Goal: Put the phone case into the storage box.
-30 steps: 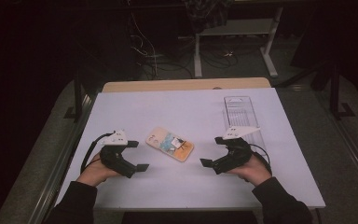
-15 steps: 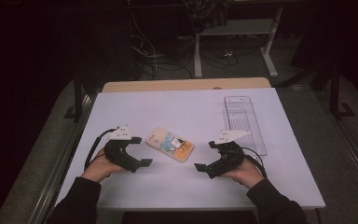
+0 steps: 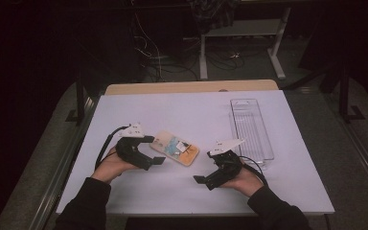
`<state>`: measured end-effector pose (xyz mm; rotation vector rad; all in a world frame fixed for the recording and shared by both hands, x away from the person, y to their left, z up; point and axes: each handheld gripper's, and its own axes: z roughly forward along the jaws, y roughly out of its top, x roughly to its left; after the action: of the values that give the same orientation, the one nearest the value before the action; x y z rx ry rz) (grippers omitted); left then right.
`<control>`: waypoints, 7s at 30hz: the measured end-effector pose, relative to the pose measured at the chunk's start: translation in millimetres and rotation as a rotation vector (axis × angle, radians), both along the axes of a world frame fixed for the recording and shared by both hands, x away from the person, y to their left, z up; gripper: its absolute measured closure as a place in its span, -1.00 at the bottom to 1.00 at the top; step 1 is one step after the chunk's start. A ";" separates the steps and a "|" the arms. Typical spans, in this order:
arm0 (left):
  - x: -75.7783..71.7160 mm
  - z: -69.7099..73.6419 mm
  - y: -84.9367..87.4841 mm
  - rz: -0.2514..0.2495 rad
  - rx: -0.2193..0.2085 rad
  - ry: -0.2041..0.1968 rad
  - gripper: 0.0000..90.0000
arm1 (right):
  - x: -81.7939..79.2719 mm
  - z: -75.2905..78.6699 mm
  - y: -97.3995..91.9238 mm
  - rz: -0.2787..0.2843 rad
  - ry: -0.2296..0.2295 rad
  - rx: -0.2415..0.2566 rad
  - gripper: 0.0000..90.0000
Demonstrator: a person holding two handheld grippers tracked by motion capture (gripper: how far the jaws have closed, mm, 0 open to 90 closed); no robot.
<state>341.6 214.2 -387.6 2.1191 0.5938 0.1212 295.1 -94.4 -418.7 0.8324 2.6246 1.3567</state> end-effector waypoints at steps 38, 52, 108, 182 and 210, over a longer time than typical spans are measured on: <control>60.9 -20.1 -106.7 0.051 0.099 0.087 1.00 | 1.1 -3.9 -2.4 -0.001 0.020 -0.036 -1.00; 68.6 -42.1 -136.8 0.000 0.243 0.108 1.00 | 1.7 -3.8 -3.5 0.001 0.009 -0.034 -1.00; -14.0 -34.2 -35.7 0.014 0.370 0.143 1.00 | 3.3 -5.8 -2.2 -0.014 0.026 -0.051 -1.00; -37.2 -13.3 43.6 0.110 0.041 -0.009 -1.00 | 4.6 -5.7 -6.9 -0.015 0.028 -0.049 -1.00; 8.3 26.3 46.8 0.225 0.044 -0.041 -0.99 | 7.4 -6.4 -7.4 -0.017 0.036 -0.034 -1.00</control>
<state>349.9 261.1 -361.3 2.0817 0.8099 0.3054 302.5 -101.8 -425.2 0.8806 2.6537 1.3014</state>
